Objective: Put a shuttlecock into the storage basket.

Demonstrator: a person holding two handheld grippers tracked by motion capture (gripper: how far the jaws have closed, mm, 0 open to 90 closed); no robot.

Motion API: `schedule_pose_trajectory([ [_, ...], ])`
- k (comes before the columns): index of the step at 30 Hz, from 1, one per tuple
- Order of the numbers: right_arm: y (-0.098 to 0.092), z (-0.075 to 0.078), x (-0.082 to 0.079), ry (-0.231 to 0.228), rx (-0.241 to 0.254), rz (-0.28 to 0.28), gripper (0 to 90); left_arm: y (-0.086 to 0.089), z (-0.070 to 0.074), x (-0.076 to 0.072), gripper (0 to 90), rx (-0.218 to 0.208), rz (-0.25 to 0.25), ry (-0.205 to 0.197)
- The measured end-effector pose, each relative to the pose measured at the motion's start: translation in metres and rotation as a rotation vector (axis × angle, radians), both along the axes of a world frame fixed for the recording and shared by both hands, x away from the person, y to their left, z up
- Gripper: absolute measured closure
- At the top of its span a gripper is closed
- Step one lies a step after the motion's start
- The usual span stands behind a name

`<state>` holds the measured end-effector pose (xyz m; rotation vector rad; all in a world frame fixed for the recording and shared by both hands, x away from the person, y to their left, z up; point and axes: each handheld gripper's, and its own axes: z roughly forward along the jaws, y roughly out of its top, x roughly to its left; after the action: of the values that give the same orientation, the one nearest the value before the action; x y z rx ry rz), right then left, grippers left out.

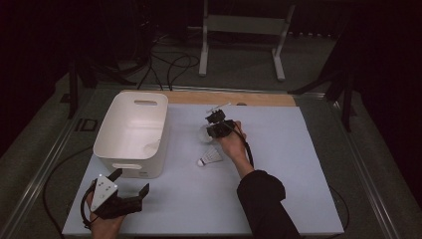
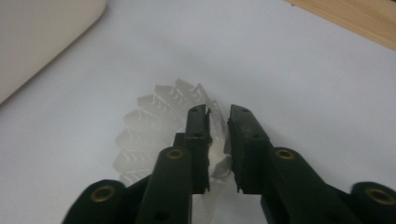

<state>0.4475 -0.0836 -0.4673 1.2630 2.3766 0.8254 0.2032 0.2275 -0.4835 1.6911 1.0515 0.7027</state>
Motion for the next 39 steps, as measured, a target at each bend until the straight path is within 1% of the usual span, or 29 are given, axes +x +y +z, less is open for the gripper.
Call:
schedule_pose_trajectory([
  [1,0.000,0.000,0.000,0.000,0.000,0.000,79.6,0.000,0.000,0.000,0.3,0.000,0.000,0.000],
  [2,0.000,0.000,0.000,0.003,-0.001,-0.005,85.0,0.000,0.000,0.000,0.3,0.000,0.000,0.000],
  [5,-0.001,0.001,0.000,0.004,0.004,-0.009,88.9,0.000,0.000,0.000,0.3,-0.001,-0.001,0.000],
  [11,-0.001,0.001,0.000,0.001,0.002,-0.011,89.1,0.000,0.000,0.000,0.3,0.001,-0.001,-0.001],
  [20,-0.003,0.004,0.000,-0.007,0.018,-0.012,89.0,0.000,0.000,0.000,0.3,0.000,0.000,0.000],
  [39,-0.006,0.017,0.000,-0.019,0.048,-0.011,89.0,0.000,0.000,0.000,0.3,0.002,0.000,0.001],
])
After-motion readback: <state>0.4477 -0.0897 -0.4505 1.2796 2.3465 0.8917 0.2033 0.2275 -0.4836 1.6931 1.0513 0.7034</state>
